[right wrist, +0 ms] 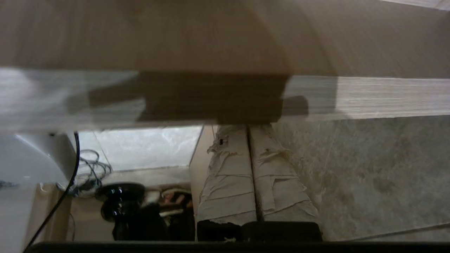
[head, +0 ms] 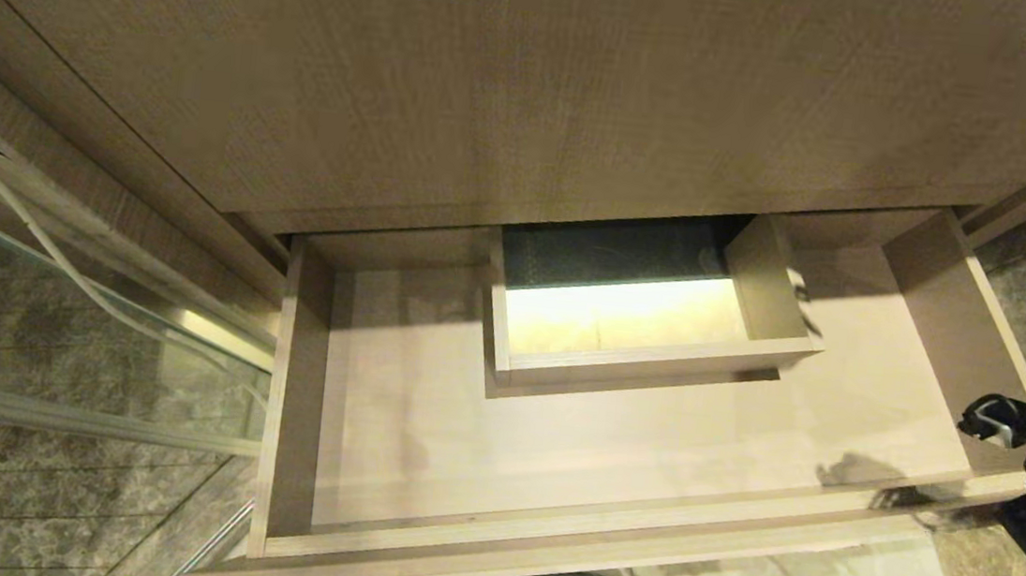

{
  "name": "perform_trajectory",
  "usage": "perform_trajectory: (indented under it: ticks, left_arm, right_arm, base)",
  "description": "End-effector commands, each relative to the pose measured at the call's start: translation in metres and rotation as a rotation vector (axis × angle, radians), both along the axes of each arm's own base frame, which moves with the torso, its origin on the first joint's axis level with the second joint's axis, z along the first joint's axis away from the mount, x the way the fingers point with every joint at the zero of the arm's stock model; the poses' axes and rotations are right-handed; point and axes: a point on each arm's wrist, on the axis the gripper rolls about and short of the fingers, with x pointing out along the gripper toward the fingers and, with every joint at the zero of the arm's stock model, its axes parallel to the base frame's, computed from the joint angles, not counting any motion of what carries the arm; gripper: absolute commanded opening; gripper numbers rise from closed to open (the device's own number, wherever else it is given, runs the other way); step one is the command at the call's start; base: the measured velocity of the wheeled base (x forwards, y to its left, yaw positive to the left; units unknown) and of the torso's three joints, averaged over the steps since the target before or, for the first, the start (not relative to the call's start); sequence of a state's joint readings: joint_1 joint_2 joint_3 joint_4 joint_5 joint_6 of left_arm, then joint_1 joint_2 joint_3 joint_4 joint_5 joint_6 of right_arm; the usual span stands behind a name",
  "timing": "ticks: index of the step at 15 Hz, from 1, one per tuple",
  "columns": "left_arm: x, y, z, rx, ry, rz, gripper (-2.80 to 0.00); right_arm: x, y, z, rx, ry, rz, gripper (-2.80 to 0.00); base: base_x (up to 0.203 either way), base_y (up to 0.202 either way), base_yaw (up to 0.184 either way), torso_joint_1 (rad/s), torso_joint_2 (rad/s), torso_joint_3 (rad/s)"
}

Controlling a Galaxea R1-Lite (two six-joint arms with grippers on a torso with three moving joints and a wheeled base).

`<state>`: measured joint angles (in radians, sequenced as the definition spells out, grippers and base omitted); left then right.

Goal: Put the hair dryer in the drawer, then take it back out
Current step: Close the drawer

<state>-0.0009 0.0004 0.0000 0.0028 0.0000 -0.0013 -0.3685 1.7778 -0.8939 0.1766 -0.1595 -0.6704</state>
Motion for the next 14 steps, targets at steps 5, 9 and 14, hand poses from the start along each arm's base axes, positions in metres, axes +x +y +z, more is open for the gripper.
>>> perform_trajectory:
  ticks: [5,9,14]
  left_arm:
    - [0.000,0.000,0.000,0.000,0.001,-0.001,-2.80]
    - [0.000,0.000,0.000,0.000,0.001,-0.001,-2.80]
    - [0.000,0.000,0.000,0.000,0.001,-0.001,-2.80]
  right_arm:
    - [0.015,-0.010,0.023,0.013,-0.274,-0.007,-2.80]
    - [0.043,-0.017,0.068,-0.032,-0.778,0.051,-2.80]
    - [0.065,-0.016,0.098,-0.075,-0.988,0.106,-2.80]
  base:
    - [0.000,0.000,0.000,0.000,0.00,0.000]
    - [0.000,0.000,0.000,0.000,0.00,0.000]
    - [0.000,0.000,0.000,0.000,0.00,0.000]
